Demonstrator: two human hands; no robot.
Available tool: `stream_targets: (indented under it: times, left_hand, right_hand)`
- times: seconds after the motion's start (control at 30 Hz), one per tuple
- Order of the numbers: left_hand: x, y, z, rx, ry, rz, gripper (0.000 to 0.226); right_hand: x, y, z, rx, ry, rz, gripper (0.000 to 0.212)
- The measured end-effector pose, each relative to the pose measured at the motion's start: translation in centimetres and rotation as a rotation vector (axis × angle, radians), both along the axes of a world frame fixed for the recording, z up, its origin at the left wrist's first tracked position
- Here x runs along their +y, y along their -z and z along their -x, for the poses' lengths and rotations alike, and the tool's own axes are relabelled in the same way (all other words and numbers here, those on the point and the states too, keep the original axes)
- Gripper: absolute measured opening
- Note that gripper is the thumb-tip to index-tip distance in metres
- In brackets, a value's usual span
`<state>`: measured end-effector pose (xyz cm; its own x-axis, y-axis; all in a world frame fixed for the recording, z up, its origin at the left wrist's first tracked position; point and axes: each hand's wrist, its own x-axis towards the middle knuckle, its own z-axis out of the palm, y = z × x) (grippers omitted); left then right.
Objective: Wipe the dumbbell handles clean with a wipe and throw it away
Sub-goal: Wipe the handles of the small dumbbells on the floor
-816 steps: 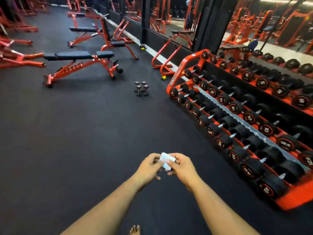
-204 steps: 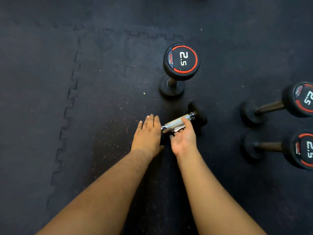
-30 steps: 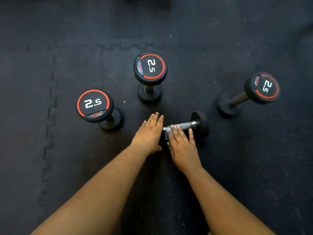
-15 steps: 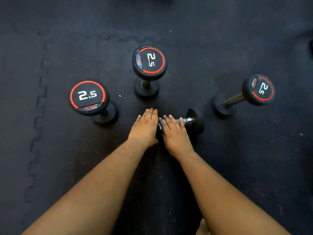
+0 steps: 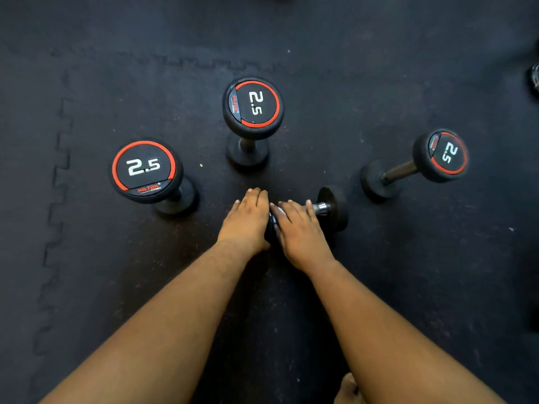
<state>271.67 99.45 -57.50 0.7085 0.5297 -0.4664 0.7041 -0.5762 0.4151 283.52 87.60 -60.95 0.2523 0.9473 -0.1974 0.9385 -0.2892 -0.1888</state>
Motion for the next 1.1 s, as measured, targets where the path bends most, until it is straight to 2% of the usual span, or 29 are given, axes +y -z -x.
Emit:
stream_targets:
  times: [0.1,0.2,0.37,0.5,0.67,0.73,0.83,1.0,1.1]
  left_hand:
    - [0.2,-0.4,-0.1,0.034,0.015,0.008,0.130]
    - [0.2,-0.5,-0.2,0.038,0.004,0.013,0.130]
    - [0.3,-0.8,-0.3,0.022,-0.008,0.013,0.124]
    - [0.1,-0.7,-0.2,0.024,-0.003,0.011,0.129]
    - [0.3,-0.8,-0.4,0.024,-0.022,0.018,0.126]
    - [0.3,-0.8,-0.4,0.022,-0.014,0.017,0.128]
    - [0.1,-0.6,-0.3,0.021,-0.007,0.010,0.130]
    - [0.2,-0.5,-0.3,-0.002,-0.011,-0.004,0.119]
    - [0.0,-0.5,-0.2,0.000,0.004,-0.008,0.120]
  right_hand:
    - [-2.7,-0.1,-0.7,-0.078,0.093,-0.037,0.054]
    - [-1.7,-0.1,-1.5,-0.066,0.217,0.018,0.053]
    - [-0.5,-0.1,0.0,-0.050,0.009,0.018,0.053]
    - [-1.8,-0.1,-2.0,-0.116,0.122,-0.001,0.057]
    - [-0.3,0.4,0.0,-0.113,-0.077,0.022,0.073]
    - [-0.3,0.3,-0.7,-0.145,-0.013,0.026,0.076]
    - [-1.2,0.5,-2.2,-0.201,0.101,0.027,0.066]
    - [3.2,-0.2,0.2,-0.108,-0.053,0.074,0.030]
    - [3.4,-1.0,-1.2,-0.107,-0.022,0.186,0.030]
